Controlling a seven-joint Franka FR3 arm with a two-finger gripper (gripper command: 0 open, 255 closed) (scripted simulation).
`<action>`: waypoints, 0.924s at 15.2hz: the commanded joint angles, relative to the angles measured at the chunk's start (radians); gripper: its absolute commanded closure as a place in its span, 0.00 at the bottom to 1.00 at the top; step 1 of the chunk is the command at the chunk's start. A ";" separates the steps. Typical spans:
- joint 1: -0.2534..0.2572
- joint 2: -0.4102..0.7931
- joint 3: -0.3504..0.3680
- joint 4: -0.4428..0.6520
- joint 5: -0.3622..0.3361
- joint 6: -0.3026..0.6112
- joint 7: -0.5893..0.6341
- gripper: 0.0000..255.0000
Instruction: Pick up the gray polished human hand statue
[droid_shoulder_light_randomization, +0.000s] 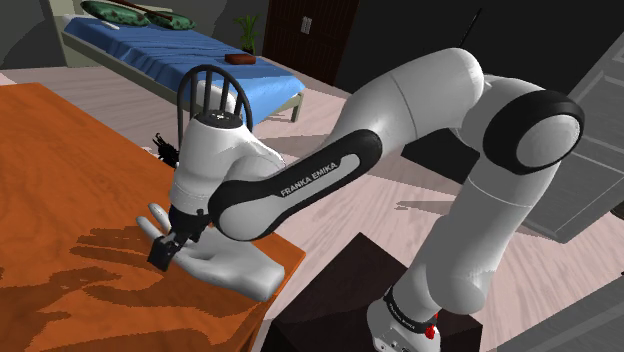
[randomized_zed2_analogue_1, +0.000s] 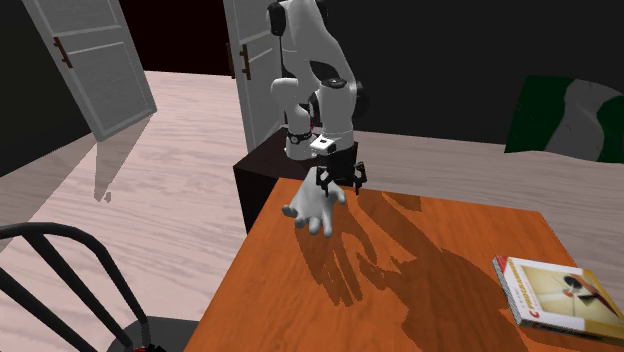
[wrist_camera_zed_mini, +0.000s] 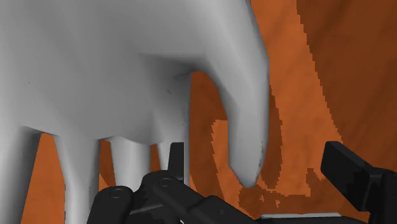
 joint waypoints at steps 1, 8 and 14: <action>0.004 0.021 -0.003 -0.006 -0.015 0.026 0.010 0.00; 0.010 0.048 -0.010 -0.013 -0.035 0.057 0.022 1.00; 0.008 0.048 -0.011 -0.013 -0.033 0.057 0.018 1.00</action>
